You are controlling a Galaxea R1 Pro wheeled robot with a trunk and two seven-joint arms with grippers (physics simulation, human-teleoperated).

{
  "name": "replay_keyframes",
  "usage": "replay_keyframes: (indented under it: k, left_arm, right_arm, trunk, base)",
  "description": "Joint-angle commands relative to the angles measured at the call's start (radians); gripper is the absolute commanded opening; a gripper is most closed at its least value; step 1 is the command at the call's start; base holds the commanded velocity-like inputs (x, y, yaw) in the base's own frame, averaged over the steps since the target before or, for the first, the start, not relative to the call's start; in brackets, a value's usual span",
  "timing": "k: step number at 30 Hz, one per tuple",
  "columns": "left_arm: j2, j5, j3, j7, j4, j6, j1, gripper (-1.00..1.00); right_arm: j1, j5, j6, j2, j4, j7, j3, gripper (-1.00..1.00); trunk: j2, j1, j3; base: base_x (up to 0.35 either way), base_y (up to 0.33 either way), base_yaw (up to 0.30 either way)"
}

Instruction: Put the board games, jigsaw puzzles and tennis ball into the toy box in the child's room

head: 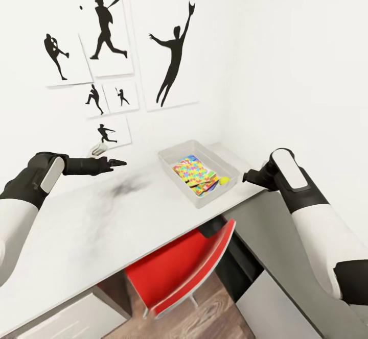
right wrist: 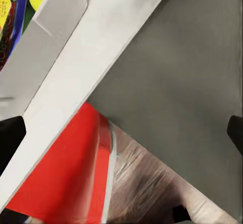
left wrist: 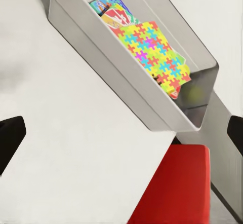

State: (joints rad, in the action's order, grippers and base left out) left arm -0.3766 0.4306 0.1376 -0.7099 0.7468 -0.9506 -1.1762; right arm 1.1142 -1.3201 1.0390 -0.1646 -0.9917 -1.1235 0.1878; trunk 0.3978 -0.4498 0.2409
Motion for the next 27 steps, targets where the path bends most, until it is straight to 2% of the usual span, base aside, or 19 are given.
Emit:
replay_keyframes:
  k: [1,6,12,15,20,24,27]
  left_arm:
    - [-0.001,0.001,0.002,-0.002,0.000,-0.004,-0.001,1.00]
    - [-0.001,0.001,0.002,-0.002,0.000,-0.004,-0.001,1.00]
    - [-0.002,-0.001,0.002,-0.001,0.000,-0.002,-0.001,1.00]
    - [-0.002,-0.001,0.003,-0.001,0.000,0.000,0.000,1.00]
    - [-0.003,-0.001,0.002,-0.001,-0.001,0.001,0.000,1.00]
    - [-0.026,0.003,0.002,-0.003,-0.001,0.001,0.000,1.00]
    - [-0.031,0.004,0.003,-0.003,-0.001,0.001,0.000,1.00]
  right_arm:
    - [0.001,-0.009,0.005,-0.004,0.000,-0.010,0.003,1.00]
    - [-0.003,-0.010,0.007,-0.014,0.002,-0.008,0.003,1.00]
    - [-0.010,-0.014,0.006,-0.052,0.007,-0.001,0.001,1.00]
    - [-0.012,-0.014,0.005,-0.061,0.008,0.001,0.001,1.00]
    - [-0.032,-0.016,0.006,-0.064,0.011,0.003,0.000,1.00]
    - [-0.039,-0.016,0.005,-0.064,0.010,0.003,-0.001,1.00]
    - [-0.040,-0.016,0.004,-0.064,0.009,0.002,-0.001,1.00]
  trunk:
    - [0.002,0.000,0.001]
    - [0.002,0.000,-0.007]
    - [0.002,0.000,-0.017]
    - [0.002,0.000,-0.021]
    - [0.002,0.000,-0.029]
    - [0.002,0.000,-0.035]
    - [0.002,0.000,-0.040]
  base:
    - [-0.270,0.182,-0.139]
    - [-0.265,0.188,-0.139]
    - [-0.261,0.194,-0.141]
    - [-0.261,0.195,-0.146]
    - [-0.261,0.195,-0.149]
    - [-0.261,0.195,-0.151]
    - [-0.261,0.195,-0.151]
